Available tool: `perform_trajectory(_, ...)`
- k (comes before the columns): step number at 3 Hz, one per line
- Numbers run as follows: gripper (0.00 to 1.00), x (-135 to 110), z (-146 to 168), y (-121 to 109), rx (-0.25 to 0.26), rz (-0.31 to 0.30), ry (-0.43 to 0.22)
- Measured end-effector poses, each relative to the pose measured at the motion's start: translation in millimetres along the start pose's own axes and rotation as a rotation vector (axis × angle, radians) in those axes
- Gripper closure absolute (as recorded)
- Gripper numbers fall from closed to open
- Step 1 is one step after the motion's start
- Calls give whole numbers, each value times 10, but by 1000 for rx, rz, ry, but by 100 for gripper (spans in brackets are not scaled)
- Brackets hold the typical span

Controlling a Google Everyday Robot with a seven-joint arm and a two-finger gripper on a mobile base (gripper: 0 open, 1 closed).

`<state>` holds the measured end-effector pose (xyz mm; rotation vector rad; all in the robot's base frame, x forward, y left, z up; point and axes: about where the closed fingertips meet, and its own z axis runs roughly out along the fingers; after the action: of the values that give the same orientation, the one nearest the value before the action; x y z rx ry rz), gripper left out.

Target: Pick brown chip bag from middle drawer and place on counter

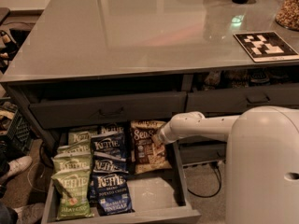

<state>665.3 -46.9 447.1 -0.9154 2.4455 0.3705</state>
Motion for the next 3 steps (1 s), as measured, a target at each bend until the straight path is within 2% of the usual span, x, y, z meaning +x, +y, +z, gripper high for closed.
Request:
perform_trajectory(1, 100, 61, -246, 118, 10, 8, -34)
perform_trajectory(3, 100, 351, -1007, 424, 61, 44, -121)
